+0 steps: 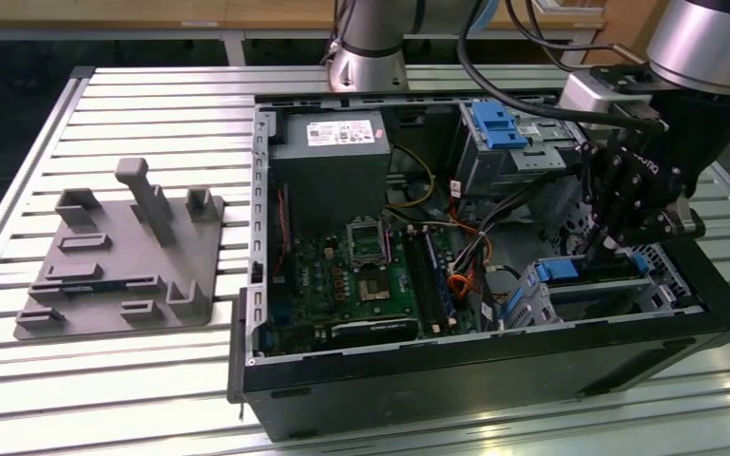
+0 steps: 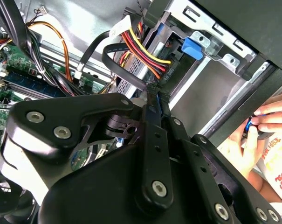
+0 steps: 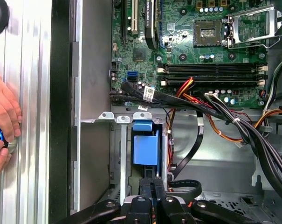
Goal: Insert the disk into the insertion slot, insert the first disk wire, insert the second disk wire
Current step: 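Insert the second disk wire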
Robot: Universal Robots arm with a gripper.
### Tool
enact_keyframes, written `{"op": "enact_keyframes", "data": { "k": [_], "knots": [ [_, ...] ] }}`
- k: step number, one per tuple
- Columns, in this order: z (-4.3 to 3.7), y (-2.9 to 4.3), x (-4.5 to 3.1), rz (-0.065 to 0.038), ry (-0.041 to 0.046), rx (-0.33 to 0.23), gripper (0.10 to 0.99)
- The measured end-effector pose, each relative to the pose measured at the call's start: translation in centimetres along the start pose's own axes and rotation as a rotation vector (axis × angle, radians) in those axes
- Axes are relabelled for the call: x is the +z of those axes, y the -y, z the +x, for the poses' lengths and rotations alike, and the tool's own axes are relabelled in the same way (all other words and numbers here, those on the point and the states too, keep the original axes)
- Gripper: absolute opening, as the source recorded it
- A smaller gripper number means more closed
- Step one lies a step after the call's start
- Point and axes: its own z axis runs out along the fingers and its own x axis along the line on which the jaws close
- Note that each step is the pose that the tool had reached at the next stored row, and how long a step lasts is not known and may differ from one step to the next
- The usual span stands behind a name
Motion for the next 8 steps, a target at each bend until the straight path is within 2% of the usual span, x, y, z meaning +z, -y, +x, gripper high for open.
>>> {"op": "enact_keyframes", "data": {
  "k": [8],
  "knots": [
    [-0.03,0.03,0.03,0.000,0.0001,0.000,0.145]
  ]
}}
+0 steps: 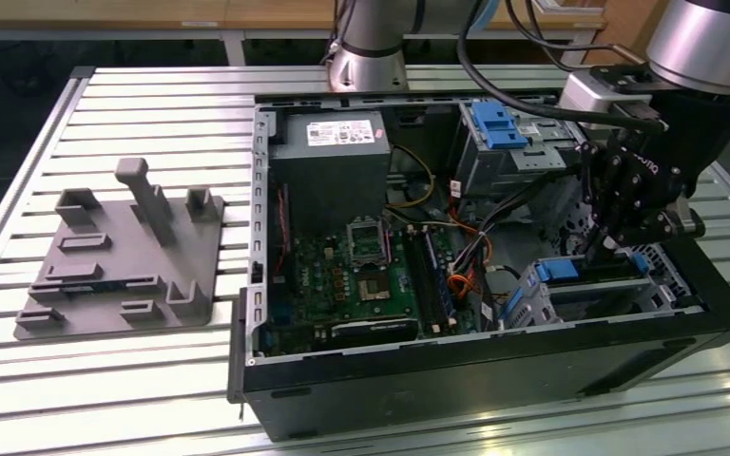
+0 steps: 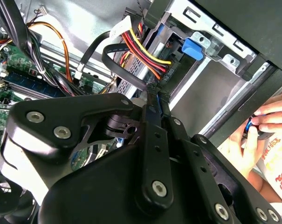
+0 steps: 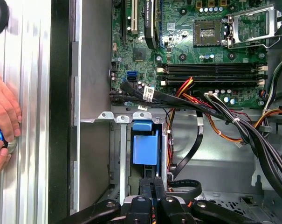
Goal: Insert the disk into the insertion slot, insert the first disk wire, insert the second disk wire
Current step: 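Insert the second disk wire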
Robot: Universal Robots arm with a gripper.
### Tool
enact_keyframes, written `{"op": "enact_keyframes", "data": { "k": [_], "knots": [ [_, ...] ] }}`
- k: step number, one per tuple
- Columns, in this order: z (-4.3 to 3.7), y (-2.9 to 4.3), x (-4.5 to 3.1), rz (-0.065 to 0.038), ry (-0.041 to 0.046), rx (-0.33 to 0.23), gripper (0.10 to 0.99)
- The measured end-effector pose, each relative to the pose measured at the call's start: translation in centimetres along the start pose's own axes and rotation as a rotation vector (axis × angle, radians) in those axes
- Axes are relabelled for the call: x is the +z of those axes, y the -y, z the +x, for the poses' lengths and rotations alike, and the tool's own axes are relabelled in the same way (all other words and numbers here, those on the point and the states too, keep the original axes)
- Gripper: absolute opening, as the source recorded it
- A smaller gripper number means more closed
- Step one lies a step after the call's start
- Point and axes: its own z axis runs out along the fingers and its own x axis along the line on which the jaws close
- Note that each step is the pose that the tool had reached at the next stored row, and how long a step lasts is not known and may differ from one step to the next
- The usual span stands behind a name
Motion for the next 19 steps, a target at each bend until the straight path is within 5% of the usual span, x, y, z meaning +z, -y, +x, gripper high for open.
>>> {"op": "enact_keyframes", "data": {
  "k": [19],
  "knots": [
    [0.16,0.01,0.37,0.000,0.0000,0.000,0.157]
  ]
}}
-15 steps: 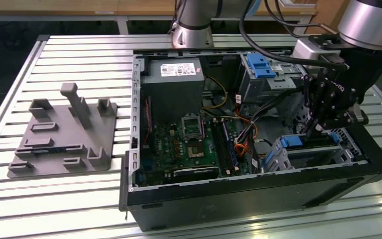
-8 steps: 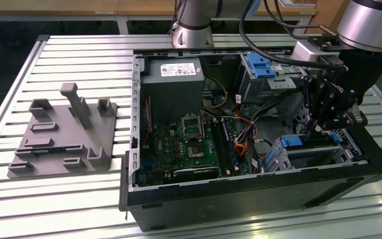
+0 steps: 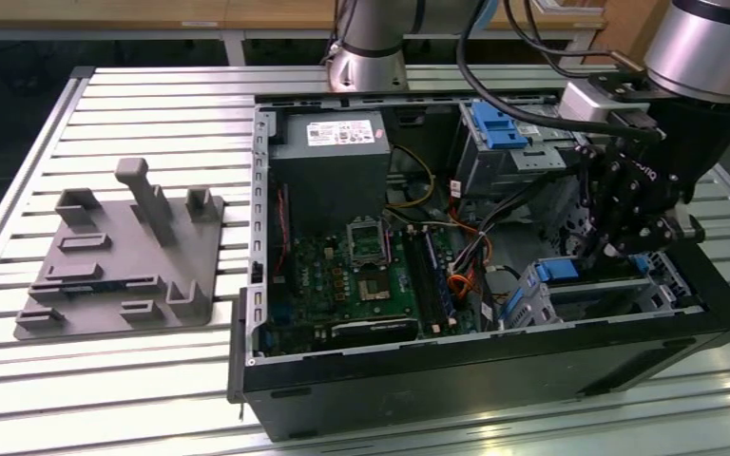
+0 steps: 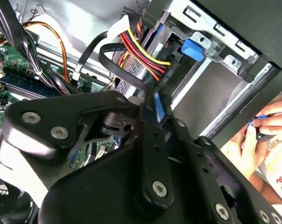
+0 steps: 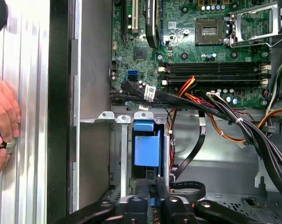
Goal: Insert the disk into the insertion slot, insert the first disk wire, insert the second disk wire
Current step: 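Insert the second disk wire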
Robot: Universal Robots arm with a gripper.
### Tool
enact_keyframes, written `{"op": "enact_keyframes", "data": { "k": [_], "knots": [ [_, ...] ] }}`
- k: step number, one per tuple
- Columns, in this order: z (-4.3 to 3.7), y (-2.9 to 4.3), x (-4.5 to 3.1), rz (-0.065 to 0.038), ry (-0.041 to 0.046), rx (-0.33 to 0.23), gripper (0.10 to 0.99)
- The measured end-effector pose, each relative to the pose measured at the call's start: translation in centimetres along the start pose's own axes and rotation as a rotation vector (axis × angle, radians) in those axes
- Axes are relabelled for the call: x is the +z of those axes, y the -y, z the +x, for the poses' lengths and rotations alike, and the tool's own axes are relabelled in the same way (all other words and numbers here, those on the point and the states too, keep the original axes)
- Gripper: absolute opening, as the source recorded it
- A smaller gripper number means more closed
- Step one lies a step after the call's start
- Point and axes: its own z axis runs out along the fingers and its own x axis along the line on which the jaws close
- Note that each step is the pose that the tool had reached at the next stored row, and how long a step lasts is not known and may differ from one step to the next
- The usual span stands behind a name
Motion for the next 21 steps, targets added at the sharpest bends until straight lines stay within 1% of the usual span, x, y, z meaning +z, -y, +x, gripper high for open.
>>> {"op": "enact_keyframes", "data": {
  "k": [2,3,4,12,14,15,17,18,19,21],
  "knots": [
    [0.14,-0.01,-0.83,0.000,0.0000,0.000,0.275],
    [0.21,-0.01,-1.31,0.000,0.0000,0.000,0.275],
    [0.28,-0.02,-1.75,0.000,0.0001,0.000,0.337],
    [0.83,-0.06,-5.34,0.000,0.0001,0.001,0.337],
    [0.93,-0.07,-6.03,0.000,0.0002,0.002,0.322],
    [0.96,-0.07,-6.18,0.000,0.0000,0.002,0.322],
    [0.96,-0.07,-6.17,0.000,0.0004,0.002,0.196],
    [0.96,-0.07,-6.17,0.000,0.0004,0.002,0.196],
    [0.96,-0.07,-6.18,0.000,0.0003,0.002,0.106],
    [0.96,-0.07,-6.19,0.000,0.0002,0.002,0.106]
  ]
}}
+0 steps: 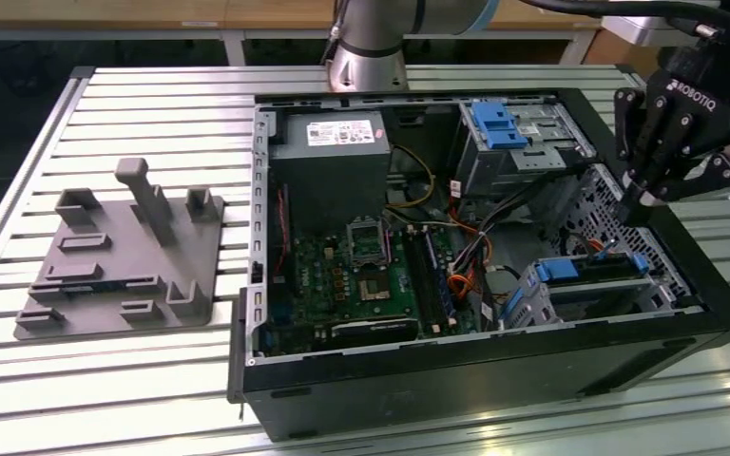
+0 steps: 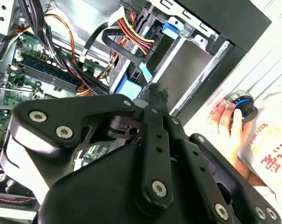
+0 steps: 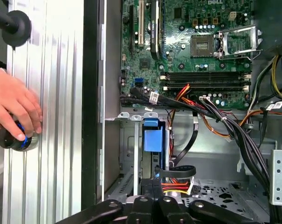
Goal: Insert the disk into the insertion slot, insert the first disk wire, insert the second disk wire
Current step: 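Insert the second disk wire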
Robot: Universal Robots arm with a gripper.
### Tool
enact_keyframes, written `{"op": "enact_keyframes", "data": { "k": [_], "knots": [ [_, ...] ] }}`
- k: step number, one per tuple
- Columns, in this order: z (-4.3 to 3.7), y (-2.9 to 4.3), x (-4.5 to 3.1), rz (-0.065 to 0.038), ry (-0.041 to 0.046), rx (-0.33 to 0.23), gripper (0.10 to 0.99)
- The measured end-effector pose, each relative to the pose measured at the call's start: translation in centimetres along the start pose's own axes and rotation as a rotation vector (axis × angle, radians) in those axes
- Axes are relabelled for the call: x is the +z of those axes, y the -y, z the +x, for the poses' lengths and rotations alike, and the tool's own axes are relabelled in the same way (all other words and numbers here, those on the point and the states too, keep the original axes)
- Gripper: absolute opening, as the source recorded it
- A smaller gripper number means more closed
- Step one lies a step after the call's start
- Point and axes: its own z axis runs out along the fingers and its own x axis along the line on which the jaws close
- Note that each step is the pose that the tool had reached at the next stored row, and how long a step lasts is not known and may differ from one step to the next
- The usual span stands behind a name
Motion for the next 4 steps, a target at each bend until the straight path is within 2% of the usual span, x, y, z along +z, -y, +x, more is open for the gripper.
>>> {"op": "enact_keyframes", "data": {
  "k": [4],
  "knots": [
    [0.00,0.00,0.00,0.000,0.0001,0.000,0.106]
  ]
}}
